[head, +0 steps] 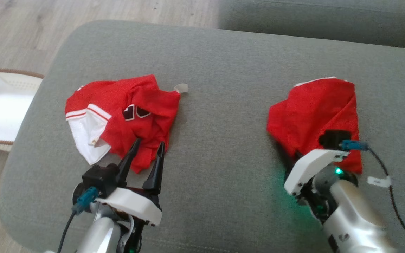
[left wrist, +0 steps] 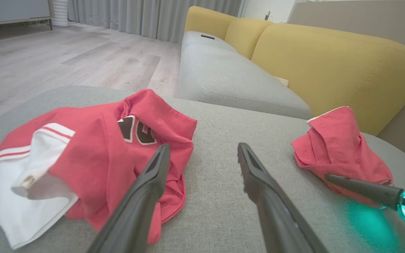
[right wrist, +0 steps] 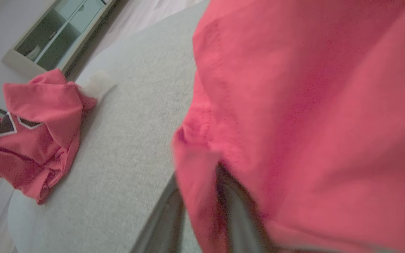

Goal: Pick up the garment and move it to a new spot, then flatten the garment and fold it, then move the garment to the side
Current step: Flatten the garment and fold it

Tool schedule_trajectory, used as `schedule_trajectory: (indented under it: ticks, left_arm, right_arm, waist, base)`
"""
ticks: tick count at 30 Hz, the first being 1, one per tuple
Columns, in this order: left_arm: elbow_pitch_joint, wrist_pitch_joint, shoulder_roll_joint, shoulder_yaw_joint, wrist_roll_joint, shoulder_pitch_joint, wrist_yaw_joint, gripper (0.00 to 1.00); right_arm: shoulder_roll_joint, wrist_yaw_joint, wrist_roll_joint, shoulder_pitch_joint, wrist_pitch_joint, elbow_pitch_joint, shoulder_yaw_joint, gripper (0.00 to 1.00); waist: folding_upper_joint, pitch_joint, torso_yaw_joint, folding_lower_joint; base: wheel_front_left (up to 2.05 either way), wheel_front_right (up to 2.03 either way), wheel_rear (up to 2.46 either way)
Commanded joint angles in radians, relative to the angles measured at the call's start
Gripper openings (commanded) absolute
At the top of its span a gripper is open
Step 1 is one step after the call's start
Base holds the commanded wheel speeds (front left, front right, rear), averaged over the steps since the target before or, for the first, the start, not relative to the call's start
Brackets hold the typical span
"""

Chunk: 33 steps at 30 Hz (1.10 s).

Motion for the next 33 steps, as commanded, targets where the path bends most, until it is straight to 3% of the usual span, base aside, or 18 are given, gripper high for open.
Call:
schedule_trajectory:
  ticks: [1,7,13,18,22,26,33]
  left_arm:
    - [-0.034,-0.012,0.007,0.035,-0.007,-0.045,0.006,1.0]
    - [-0.033,-0.012,0.007,0.045,-0.008,-0.046,0.01,1.0]
    - [-0.045,-0.012,0.007,0.072,0.003,-0.051,0.006,1.0]
    - [-0.076,-0.012,0.007,0.1,-0.003,-0.054,0.007,1.0]
    - [-0.097,-0.012,0.007,0.113,-0.003,-0.058,0.007,1.0]
    - [-0.111,-0.012,0.007,0.121,-0.004,-0.06,0.007,1.0]
    - [-0.131,-0.012,0.007,0.122,-0.007,-0.042,0.011,1.0]
  right_arm:
    - [0.017,-0.001,-0.014,-0.023,-0.001,-0.013,0.038,1.0]
    - [0.033,-0.001,-0.021,-0.04,-0.048,0.001,0.092,1.0]
    - [0.009,-0.001,-0.026,-0.041,-0.115,-0.093,0.076,1.0]
    - [-0.073,-0.001,-0.105,0.011,-0.167,-0.249,-0.007,1.0]
    - [-0.092,-0.001,-0.187,0.062,-0.203,-0.347,-0.102,1.0]
    - [-0.088,-0.001,-0.263,0.107,-0.231,-0.409,-0.164,1.0]
    - [-0.015,-0.001,-0.42,0.228,-0.311,-0.5,-0.272,1.0]
  waist:
    - [-0.0001,0.001,-0.011,0.0]
    - [-0.0001,-0.01,-0.059,0.0]
    - [-0.0001,-0.03,-0.123,0.0]
    - [-0.0001,-0.043,-0.192,0.0]
    - [-0.0001,-0.042,-0.229,0.0]
    - [-0.0001,-0.041,-0.249,0.0]
    - [-0.0001,-0.041,-0.277,0.0]
  base:
    - [0.0,0.0,0.0]
    - [0.0,0.0,0.0]
    - [0.0,0.0,0.0]
    - [0.0,0.0,0.0]
    - [0.0,0.0,0.0]
    - [0.0,0.0,0.0]
    - [0.0,0.0,0.0]
